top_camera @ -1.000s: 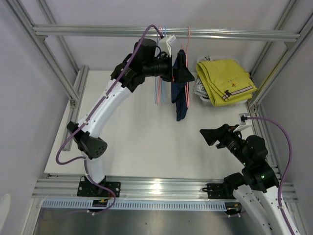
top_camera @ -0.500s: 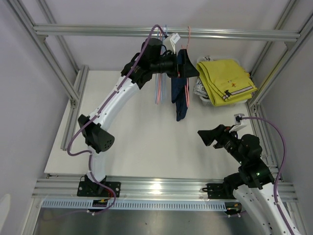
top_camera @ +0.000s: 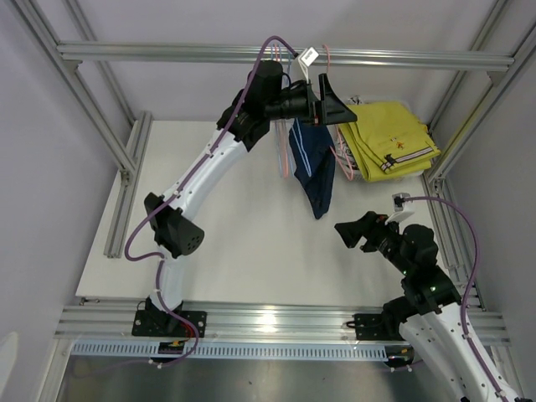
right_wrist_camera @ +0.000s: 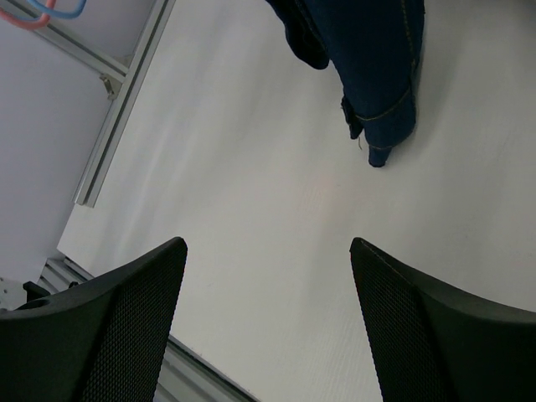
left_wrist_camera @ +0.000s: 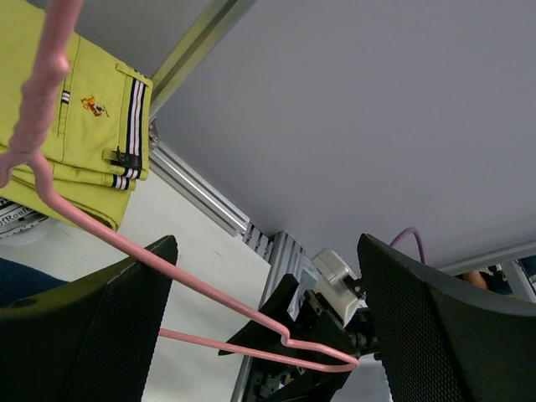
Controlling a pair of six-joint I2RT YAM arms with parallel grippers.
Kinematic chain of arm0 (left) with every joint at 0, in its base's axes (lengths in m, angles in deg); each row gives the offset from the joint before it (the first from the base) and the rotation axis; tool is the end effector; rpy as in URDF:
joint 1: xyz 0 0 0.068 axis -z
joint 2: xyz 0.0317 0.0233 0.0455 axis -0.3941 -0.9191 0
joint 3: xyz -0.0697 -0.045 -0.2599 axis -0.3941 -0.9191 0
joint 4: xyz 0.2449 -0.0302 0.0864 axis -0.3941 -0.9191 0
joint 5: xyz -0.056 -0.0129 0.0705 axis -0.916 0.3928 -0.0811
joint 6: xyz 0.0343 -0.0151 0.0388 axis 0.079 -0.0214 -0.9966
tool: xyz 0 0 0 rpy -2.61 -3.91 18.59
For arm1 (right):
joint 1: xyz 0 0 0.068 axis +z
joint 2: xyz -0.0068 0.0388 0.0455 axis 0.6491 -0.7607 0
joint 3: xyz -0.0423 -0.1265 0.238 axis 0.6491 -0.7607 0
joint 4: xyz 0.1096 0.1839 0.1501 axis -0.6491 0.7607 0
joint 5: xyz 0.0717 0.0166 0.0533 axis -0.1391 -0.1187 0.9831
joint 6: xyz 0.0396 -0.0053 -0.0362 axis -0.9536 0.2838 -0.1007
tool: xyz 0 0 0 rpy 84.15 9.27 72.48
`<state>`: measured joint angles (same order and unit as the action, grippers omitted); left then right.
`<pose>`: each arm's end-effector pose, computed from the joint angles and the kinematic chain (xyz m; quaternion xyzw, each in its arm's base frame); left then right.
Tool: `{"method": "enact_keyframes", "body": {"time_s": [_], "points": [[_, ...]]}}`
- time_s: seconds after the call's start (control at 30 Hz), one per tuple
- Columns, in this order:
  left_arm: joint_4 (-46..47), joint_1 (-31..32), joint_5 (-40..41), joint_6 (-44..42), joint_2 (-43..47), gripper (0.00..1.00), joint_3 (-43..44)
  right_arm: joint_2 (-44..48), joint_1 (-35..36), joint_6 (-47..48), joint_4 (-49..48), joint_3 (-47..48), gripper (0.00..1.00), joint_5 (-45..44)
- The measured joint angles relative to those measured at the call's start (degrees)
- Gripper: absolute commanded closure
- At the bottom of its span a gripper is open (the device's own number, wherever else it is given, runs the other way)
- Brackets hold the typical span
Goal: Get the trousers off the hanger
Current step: Pick up the hanger from the clothesline.
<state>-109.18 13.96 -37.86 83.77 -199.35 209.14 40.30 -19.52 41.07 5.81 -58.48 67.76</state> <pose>0.3613 -0.3018 0.4604 0.1934 0.7035 -0.5947 0.3377 0.1136 0.0509 0.2751 0.0070 0.7836 0.3376 0.5214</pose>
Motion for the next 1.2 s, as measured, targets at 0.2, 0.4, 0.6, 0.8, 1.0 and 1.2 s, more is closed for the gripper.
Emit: {"method": "enact_keyframes", "body": {"time_s": [0.2,0.4,0.6,0.8,1.0,1.2], "points": [[0.17,0.17,0.39,0.04,-0.22,0.21,0.09,-1.07,-0.02,0.07,-1.31,-0.63,0.16,0.31],[0.11,0.33,1.03,-0.11,-0.24,0.44,0.07,-1.51,-0.07,0.48,-2.25,-0.66,0.16,0.35],[0.00,0.48,1.40,0.48,-0.24,0.67,-0.04,-1.62,-0.46,0.87,-2.82,-0.92,0.16,0.81],[-0.09,0.59,2.78,0.39,-0.22,0.83,-1.11,-1.84,-0.83,0.87,-3.08,-1.60,0.15,1.36],[0.66,0.72,3.72,0.33,0.20,0.90,-1.95,-1.84,-0.94,0.87,-3.15,-1.60,0.15,1.79],[0.59,0.70,4.17,1.44,1.14,0.93,-2.73,-1.81,-0.94,0.87,-3.13,-1.62,0.15,1.97]]}}
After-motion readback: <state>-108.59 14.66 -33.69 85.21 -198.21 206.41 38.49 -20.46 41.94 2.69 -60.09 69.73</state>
